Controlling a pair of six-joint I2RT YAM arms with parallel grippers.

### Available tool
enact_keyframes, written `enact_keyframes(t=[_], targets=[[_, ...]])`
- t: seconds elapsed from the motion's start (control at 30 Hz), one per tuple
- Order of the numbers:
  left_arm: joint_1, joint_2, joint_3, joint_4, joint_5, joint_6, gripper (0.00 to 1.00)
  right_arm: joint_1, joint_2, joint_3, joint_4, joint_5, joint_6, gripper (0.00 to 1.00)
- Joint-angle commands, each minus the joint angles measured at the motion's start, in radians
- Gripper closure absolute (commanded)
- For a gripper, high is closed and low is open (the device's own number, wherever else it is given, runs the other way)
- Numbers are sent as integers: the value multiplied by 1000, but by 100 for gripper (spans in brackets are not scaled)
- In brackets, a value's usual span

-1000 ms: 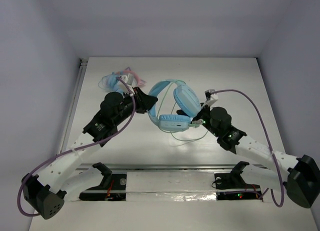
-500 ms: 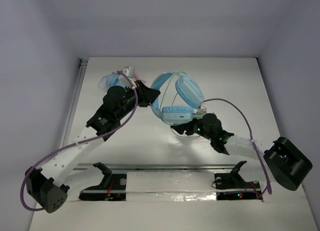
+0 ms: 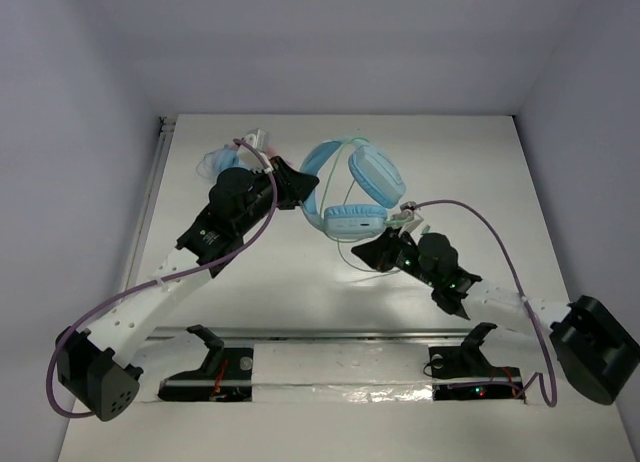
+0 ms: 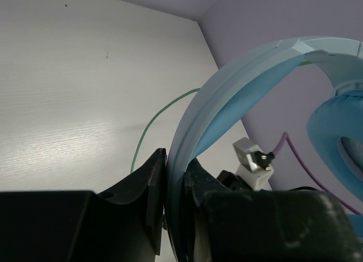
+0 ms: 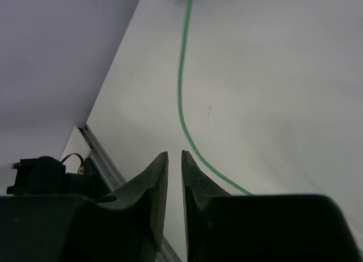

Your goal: Wrap the headphones

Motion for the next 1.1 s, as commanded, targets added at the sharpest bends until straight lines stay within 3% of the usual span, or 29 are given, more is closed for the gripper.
enact_keyframes(t=[0.0, 0.03, 0.13, 0.4, 0.7, 0.77, 0.83, 0.93, 1.07], targets=[[8, -33, 56, 125, -3, -35, 100, 6, -77, 51, -60, 35, -56, 77], [8, -35, 56, 125, -3, -35, 100, 6, -71, 59, -67, 28, -64, 55], [8, -45, 54, 124, -2, -42, 100, 6, -3, 62, -40, -6, -70, 31], [17, -53, 80, 104, -5, -42, 100, 6, 241, 62, 170, -101, -13, 29], [17, -42, 105, 90, 3, -35, 100, 6, 354, 54, 258, -86, 2, 37], [17, -44, 103, 93, 1, -37, 100, 6, 390, 59, 278, -117, 10, 48], [17, -47, 102, 87, -29, -35, 100, 6, 403, 59, 305, -144, 24, 69], [17, -47, 97, 76, -110, -32, 100, 29, 376, 34, 298, -152, 39, 90], [17, -61, 38, 149, -219, -63, 100, 90, 252, 1, 216, -121, 56, 98]])
